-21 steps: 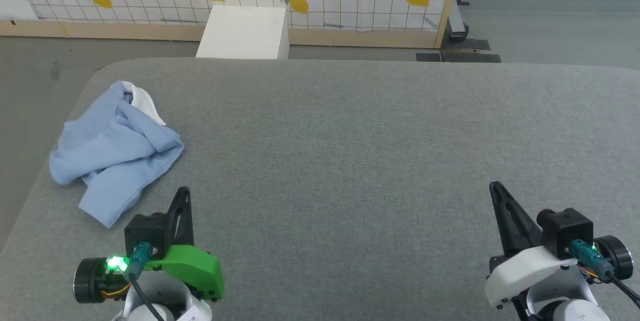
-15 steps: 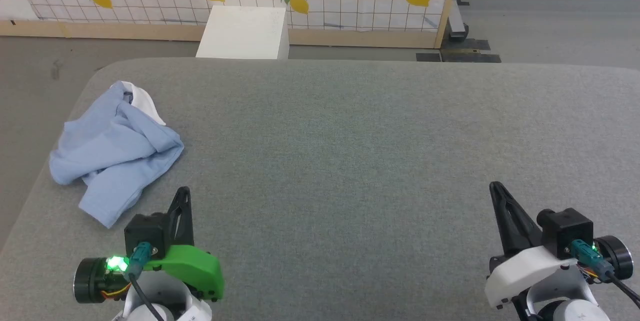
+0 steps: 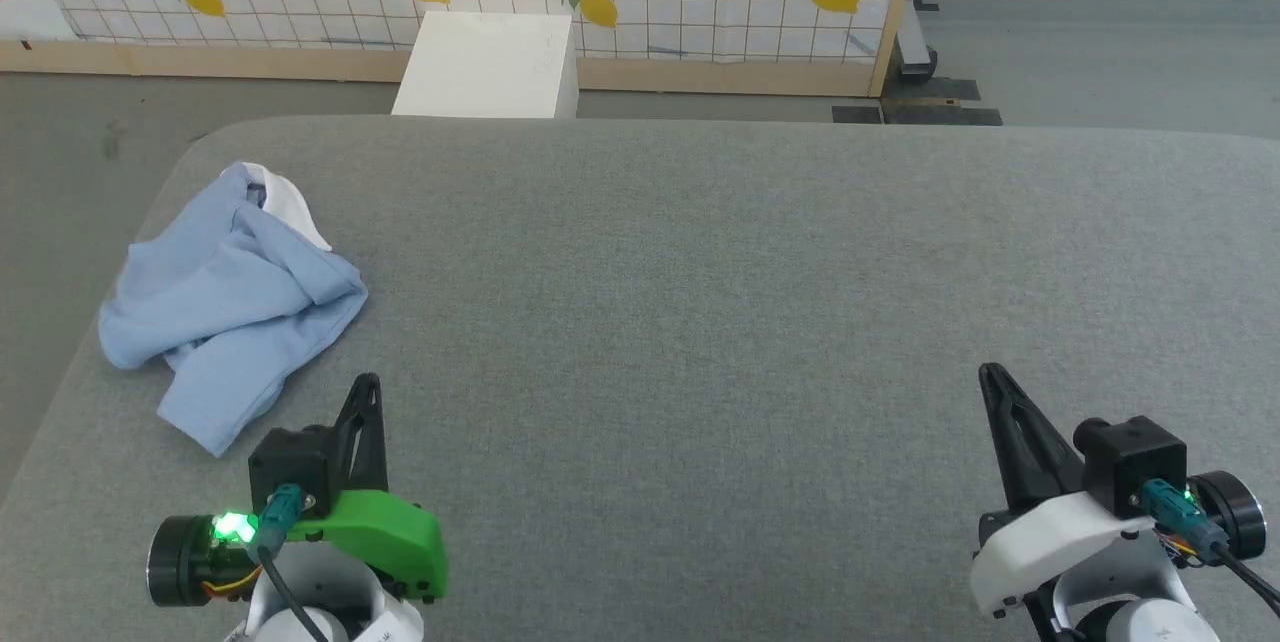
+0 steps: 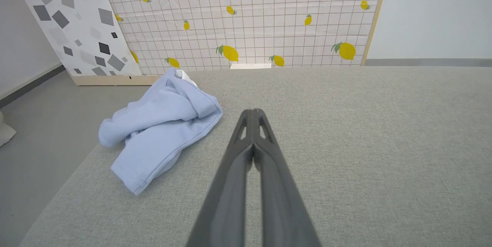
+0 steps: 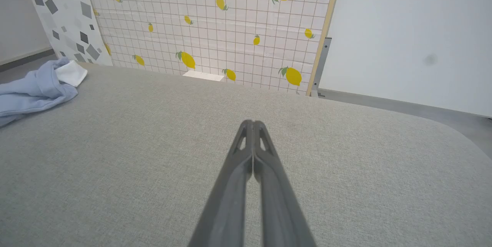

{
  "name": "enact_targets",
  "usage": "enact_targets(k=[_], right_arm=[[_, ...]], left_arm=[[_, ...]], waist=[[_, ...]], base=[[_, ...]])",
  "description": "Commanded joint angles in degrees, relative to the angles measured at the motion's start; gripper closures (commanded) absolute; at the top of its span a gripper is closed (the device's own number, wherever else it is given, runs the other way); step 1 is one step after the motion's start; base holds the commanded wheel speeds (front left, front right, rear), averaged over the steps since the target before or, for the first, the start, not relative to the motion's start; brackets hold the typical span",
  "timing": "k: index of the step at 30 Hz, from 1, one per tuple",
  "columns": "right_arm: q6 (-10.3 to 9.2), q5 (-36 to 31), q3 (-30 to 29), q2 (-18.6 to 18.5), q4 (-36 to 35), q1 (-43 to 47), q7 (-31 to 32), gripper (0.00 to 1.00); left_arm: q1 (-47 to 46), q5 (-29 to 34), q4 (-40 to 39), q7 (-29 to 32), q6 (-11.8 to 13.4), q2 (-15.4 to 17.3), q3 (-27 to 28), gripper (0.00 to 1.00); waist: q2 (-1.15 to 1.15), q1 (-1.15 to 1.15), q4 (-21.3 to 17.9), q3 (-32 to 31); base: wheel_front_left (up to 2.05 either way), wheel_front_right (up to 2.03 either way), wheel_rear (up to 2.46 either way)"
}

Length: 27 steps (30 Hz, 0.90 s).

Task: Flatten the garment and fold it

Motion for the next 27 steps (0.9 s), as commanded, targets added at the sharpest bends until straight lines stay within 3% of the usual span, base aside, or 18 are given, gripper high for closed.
enact_targets(k=[1,25,26,27], right_arm=[[-0.10,-0.37,0.07,0.18,0.09,-1.04,0.02,1.00],[-0.10,-0.37,0.07,0.18,0.09,-1.04,0.02,1.00],[-0.10,-0.37,0.07,0.18,0.09,-1.04,0.02,0.00],[0.00,0.01,-0.01,-0.01,0.00,0.02,0.00,0.00]], left_arm=[[0.67,0.59,-0.15,0.08,-0.06,-0.25,0.12,1.00],[0.67,0.59,-0.15,0.08,-0.06,-0.25,0.12,1.00],[0.67,0.59,-0.15,0.08,-0.06,-0.25,0.12,0.00],[-0.01,-0.01,0.00,0.00,0.00,0.01,-0.04,0.00]], waist=[[0.00,0.00,0.00,0.00],[0.00,0.00,0.00,0.00],[0.00,0.00,0.00,0.00],[0.00,0.00,0.00,0.00]], base=[[0.00,0.00,0.00],[0.00,0.00,0.00],[0.00,0.00,0.00],[0.00,0.00,0.00]])
